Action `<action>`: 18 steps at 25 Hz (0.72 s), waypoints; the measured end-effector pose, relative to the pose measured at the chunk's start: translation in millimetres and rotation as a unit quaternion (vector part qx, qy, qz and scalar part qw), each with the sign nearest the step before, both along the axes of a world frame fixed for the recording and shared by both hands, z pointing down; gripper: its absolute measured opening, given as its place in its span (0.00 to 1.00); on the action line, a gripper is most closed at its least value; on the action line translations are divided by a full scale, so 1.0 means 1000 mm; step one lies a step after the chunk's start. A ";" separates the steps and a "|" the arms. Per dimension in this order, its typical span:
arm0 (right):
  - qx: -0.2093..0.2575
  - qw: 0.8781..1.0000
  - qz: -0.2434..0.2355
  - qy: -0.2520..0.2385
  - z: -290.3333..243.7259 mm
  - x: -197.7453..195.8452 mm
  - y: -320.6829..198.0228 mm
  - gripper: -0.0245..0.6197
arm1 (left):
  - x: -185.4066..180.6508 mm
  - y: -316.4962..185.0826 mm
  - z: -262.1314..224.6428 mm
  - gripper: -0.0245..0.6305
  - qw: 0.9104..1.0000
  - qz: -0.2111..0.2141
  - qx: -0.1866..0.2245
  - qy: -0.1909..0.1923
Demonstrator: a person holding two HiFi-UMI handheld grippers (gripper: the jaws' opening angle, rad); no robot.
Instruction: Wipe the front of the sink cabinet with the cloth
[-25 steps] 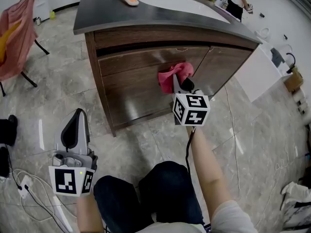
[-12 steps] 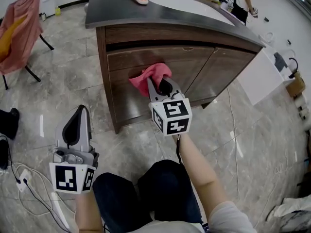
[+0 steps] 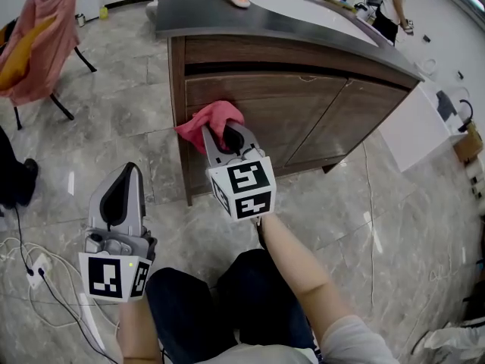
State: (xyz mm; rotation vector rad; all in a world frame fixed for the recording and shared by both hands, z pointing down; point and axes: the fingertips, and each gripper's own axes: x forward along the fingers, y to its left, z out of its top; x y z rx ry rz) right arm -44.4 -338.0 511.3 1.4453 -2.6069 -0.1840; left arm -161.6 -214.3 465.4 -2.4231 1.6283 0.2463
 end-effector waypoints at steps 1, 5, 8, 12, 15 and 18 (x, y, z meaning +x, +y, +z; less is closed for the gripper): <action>-0.001 1.000 -0.009 -0.001 0.000 -0.007 0.002 0.11 | -0.001 0.001 0.000 0.04 1.000 -0.002 0.000 0.000; -0.003 0.999 -0.039 0.007 0.000 -0.034 0.008 0.11 | -0.007 0.004 0.000 0.04 1.000 -0.009 0.000 0.000; -0.004 0.999 -0.039 -0.002 -0.001 -0.035 0.007 0.11 | -0.012 0.006 0.000 0.04 1.000 -0.014 0.000 0.000; -0.009 0.999 -0.046 -0.003 0.007 -0.035 0.008 0.11 | -0.017 0.007 0.001 0.05 1.000 -0.021 0.000 0.004; -0.022 0.998 -0.051 0.002 0.022 -0.037 0.008 0.11 | -0.017 0.007 0.002 0.04 1.000 -0.023 -0.001 0.005; -0.041 0.998 -0.052 0.014 0.043 -0.038 0.007 0.11 | -0.017 0.007 0.004 0.04 1.000 -0.023 -0.003 0.002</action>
